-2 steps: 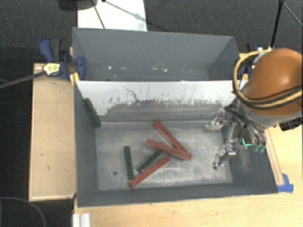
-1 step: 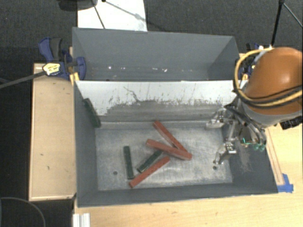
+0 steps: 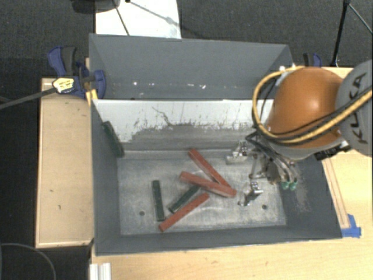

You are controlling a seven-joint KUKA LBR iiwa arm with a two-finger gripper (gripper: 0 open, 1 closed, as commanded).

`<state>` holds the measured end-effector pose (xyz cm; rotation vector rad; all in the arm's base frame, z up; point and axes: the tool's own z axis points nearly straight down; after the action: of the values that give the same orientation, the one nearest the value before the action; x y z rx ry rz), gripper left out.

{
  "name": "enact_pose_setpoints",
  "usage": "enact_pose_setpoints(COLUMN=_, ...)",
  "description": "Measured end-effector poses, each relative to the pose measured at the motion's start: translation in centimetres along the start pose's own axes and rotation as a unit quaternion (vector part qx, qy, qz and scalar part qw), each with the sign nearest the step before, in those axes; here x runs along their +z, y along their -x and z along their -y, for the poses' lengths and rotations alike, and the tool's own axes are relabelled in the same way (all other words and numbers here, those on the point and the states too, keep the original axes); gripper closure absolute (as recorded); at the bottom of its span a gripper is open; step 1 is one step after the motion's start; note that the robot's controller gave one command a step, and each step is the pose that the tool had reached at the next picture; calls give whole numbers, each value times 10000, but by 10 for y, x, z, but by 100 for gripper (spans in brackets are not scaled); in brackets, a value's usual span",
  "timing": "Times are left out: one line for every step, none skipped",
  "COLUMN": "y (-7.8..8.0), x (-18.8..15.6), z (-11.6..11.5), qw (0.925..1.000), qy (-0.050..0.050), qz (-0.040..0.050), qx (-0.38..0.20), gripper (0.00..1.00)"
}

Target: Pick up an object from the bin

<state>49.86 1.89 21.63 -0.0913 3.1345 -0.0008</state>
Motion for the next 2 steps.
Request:
enact_pose_setpoints(y=1, x=64, z=-20, qw=9998, qy=10, qz=12, qx=-210, gripper=0)
enact_pose_setpoints(y=40, x=138, z=-5, qw=9997, qy=37, qz=106, qx=-214, gripper=100)
